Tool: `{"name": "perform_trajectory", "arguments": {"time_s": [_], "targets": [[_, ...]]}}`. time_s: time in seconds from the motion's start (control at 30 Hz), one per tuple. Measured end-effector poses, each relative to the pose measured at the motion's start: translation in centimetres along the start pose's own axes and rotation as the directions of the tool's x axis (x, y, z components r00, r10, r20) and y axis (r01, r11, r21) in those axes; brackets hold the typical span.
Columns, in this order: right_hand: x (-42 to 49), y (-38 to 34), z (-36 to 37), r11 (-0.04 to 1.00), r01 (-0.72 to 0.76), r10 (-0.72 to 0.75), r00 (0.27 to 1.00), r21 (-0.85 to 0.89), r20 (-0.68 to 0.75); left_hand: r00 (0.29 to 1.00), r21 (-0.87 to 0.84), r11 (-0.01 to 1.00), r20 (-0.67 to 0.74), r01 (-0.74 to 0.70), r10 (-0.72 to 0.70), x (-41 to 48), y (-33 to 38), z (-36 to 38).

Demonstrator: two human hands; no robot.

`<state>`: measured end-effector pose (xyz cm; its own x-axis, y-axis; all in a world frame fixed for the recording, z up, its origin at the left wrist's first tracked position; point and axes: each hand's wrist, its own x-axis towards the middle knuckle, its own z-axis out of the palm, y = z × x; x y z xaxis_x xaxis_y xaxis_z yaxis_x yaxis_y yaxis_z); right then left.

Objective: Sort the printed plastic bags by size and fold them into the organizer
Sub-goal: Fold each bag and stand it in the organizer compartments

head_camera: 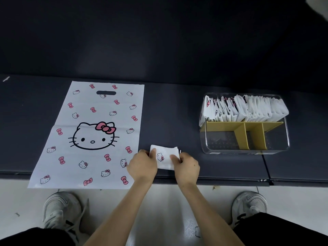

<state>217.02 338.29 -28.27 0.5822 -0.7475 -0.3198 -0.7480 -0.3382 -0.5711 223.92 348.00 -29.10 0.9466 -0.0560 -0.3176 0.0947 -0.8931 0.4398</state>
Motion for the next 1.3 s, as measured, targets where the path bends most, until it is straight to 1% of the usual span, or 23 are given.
{"name": "perform_trajectory", "arguments": {"time_s": [0.1,0.2,0.3,0.37,0.43,0.47,0.5,0.57,0.6,0.63,0.73,0.77,0.8,0.87,0.93,0.97,1.0,1.07,1.13,1.17,1.2,1.23,1.3], "targets": [[-0.2,0.4,0.2,0.998,0.015,-0.013,0.999,0.063,-0.033,0.996,-0.072,0.996,0.079,0.051,-0.045,0.5,0.5,-0.4],[-0.3,0.9,0.2,0.987,0.025,-0.019,0.999,0.158,-0.039,0.987,-0.231,0.968,0.143,0.103,-0.071,0.3,1.0,-0.7],[-0.2,1.4,0.0,0.968,0.010,-0.012,1.000,0.249,0.006,0.992,-0.469,0.877,0.109,0.105,-0.061,-0.5,1.1,-0.5],[-0.4,1.4,-0.4,0.924,-0.026,0.019,1.000,0.382,0.022,0.996,-0.625,0.777,0.079,0.071,-0.027,-1.3,1.0,-0.7],[-0.6,1.2,-1.2,0.824,-0.129,0.112,0.992,0.551,0.066,0.998,-0.713,0.700,0.060,0.027,0.023,-1.9,1.1,-1.5],[-0.7,1.1,-1.8,0.747,-0.191,0.138,0.981,0.636,0.133,0.997,-0.740,0.673,0.054,0.009,0.047,-2.1,1.3,-2.0],[-0.8,0.9,-2.6,0.663,-0.247,0.122,0.967,0.707,0.224,0.997,-0.766,0.642,0.053,0.000,0.063,-2.2,1.5,-2.4],[-1.0,0.6,-4.6,0.485,-0.364,-0.002,0.908,0.795,0.418,0.995,-0.816,0.577,0.071,0.018,0.070,-2.4,2.2,-3.2],[-1.2,0.5,-5.6,0.429,-0.404,-0.057,0.880,0.808,0.471,0.995,-0.833,0.552,0.081,0.032,0.066,-2.6,2.7,-3.5],[-1.4,0.3,-6.5,0.411,-0.401,-0.090,0.876,0.818,0.474,0.994,-0.845,0.533,0.089,0.042,0.063,-2.9,3.2,-3.7],[-1.7,0.0,-9.5,0.471,-0.222,-0.055,0.958,0.854,0.280,0.980,-0.870,0.486,0.160,0.083,0.119,-3.7,5.6,-4.2],[-1.7,0.1,-10.7,0.498,-0.155,-0.033,0.980,0.853,0.197,0.967,-0.861,0.502,0.194,0.087,0.165,-4.0,6.6,-4.3],[-1.5,0.4,-12.2,0.518,-0.100,-0.015,0.992,0.850,0.126,0.950,-0.837,0.543,0.219,0.067,0.221,-4.2,7.9,-4.4],[-1.0,1.3,-15.1,0.557,-0.013,0.000,1.000,0.830,0.015,0.908,-0.761,0.646,0.223,-0.065,0.354,-4.5,10.5,-4.4],[-0.2,2.8,-18.0,0.599,0.047,0.037,0.996,0.800,-0.086,0.847,-0.620,0.709,0.130,-0.337,0.516,-4.3,13.0,-3.9],[0.3,3.7,-19.2,0.606,0.069,0.078,0.986,0.793,-0.145,0.790,-0.488,0.702,0.038,-0.519,0.611,-4.0,14.2,-3.4],[0.9,4.5,-20.2,0.608,0.087,0.125,0.971,0.789,-0.204,0.703,-0.321,0.655,-0.053,-0.684,0.709,-3.6,15.3,-2.9],[2.0,5.8,-21.9,0.620,0.127,0.191,0.933,0.774,-0.306,0.444,0.000,0.448,-0.137,-0.894,0.885,-2.6,17.6,-1.5],[3.1,6.6,-23.2,0.629,0.149,0.224,0.905,0.763,-0.361,0.212,0.206,0.213,-0.027,-0.955,0.977,-1.6,20.0,-0.2],[3.6,6.9,-23.6,0.633,0.157,0.232,0.896,0.758,-0.379,0.132,0.282,0.106,0.072,-0.954,0.989,-1.3,21.1,0.4],[4.0,7.2,-24.0,0.635,0.164,0.240,0.887,0.755,-0.395,0.079,0.343,0.015,0.171,-0.939,0.982,-0.8,22.0,1.0],[4.5,7.4,-24.3,0.637,0.173,0.242,0.881,0.751,-0.408,0.054,0.395,-0.054,0.258,-0.917,0.965,-0.3,22.6,1.5],[5.4,7.5,-24.6,0.650,0.192,0.221,0.878,0.735,-0.425,0.078,0.471,-0.120,0.380,-0.874,0.922,1.0,22.9,2.1]]}}
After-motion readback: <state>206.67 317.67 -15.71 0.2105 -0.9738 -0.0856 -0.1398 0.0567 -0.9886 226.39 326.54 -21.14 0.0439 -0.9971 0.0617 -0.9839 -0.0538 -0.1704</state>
